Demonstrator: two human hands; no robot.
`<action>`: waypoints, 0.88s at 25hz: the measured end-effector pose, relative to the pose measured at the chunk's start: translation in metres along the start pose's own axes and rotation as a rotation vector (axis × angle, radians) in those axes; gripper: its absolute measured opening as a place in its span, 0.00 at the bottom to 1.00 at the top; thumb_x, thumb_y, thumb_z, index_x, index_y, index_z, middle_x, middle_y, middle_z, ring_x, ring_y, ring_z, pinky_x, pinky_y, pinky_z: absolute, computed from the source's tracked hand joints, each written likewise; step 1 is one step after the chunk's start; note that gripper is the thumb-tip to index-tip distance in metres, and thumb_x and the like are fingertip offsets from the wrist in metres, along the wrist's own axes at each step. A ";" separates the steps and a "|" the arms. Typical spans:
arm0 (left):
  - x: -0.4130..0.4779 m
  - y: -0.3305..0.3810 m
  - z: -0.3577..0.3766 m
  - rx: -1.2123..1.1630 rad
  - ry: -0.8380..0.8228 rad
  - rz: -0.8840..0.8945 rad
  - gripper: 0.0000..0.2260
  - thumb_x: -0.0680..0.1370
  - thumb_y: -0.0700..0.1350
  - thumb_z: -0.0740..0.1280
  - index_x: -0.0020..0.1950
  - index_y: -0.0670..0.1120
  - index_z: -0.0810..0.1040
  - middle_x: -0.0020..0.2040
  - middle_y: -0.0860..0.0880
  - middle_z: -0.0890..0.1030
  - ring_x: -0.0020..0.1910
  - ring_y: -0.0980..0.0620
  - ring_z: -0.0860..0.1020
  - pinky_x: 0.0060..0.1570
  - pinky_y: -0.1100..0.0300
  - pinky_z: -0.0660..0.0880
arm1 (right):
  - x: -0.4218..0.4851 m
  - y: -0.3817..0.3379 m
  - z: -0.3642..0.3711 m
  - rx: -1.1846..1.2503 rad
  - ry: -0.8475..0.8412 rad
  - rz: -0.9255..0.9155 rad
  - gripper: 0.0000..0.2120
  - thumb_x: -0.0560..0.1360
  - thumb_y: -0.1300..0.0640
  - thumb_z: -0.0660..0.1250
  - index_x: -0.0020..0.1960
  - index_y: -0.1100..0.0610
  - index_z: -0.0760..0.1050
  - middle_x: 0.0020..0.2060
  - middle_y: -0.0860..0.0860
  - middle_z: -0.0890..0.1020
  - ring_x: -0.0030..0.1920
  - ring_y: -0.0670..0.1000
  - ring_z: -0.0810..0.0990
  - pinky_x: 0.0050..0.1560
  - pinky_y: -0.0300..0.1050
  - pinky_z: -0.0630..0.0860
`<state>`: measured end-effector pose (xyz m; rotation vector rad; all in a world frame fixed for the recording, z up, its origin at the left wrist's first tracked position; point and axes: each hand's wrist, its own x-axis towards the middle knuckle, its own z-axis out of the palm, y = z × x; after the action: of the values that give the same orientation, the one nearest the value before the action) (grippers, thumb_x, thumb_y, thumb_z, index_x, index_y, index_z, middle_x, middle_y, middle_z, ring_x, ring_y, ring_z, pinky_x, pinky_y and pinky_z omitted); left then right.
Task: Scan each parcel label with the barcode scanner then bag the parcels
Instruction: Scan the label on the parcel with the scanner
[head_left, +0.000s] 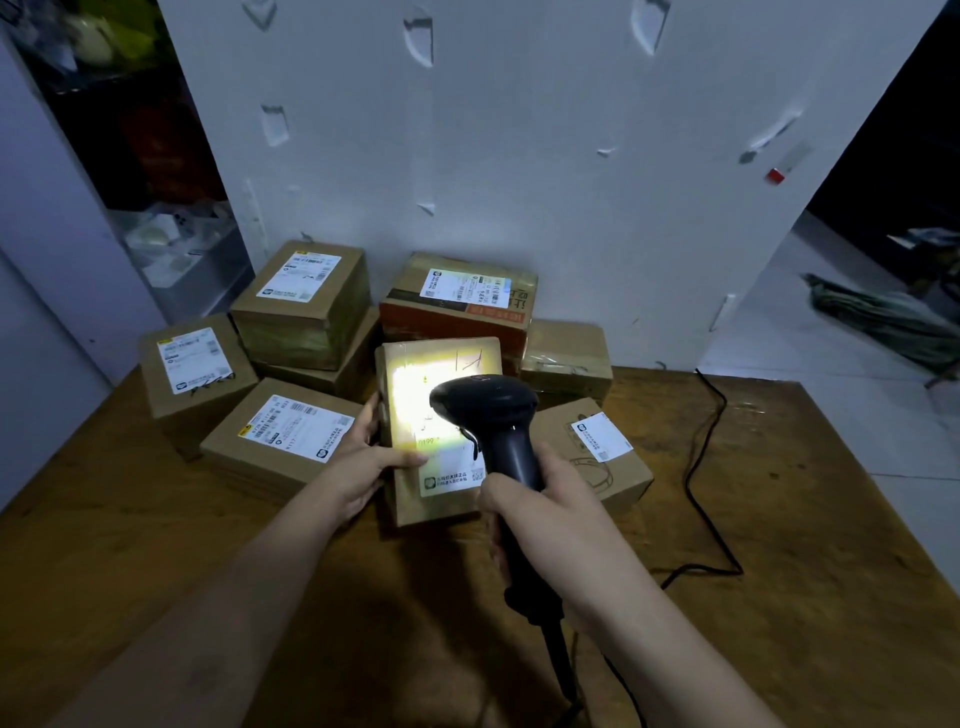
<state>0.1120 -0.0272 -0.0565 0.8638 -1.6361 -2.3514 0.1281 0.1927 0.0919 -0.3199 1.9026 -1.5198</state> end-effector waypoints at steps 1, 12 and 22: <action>0.001 0.000 -0.001 0.001 0.000 -0.003 0.47 0.67 0.25 0.70 0.77 0.56 0.56 0.73 0.50 0.66 0.68 0.44 0.69 0.58 0.47 0.75 | -0.001 -0.001 0.000 0.003 -0.004 0.003 0.07 0.74 0.59 0.64 0.51 0.53 0.70 0.29 0.52 0.74 0.28 0.49 0.73 0.31 0.43 0.72; 0.002 0.000 -0.001 0.020 -0.001 0.007 0.46 0.67 0.26 0.71 0.76 0.58 0.58 0.74 0.51 0.65 0.71 0.44 0.66 0.63 0.44 0.72 | -0.004 0.002 -0.001 0.004 -0.006 0.005 0.07 0.74 0.60 0.64 0.51 0.52 0.70 0.28 0.52 0.73 0.28 0.49 0.73 0.31 0.43 0.72; 0.000 0.016 -0.010 0.098 -0.053 -0.014 0.47 0.60 0.32 0.74 0.75 0.56 0.62 0.66 0.47 0.74 0.59 0.44 0.77 0.53 0.47 0.76 | 0.007 0.011 -0.013 -0.114 0.077 -0.017 0.12 0.73 0.61 0.66 0.53 0.48 0.71 0.38 0.55 0.77 0.29 0.50 0.76 0.29 0.41 0.74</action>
<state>0.1145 -0.0419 -0.0449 0.8400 -1.7848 -2.3397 0.1172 0.2021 0.0802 -0.3329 2.0564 -1.4570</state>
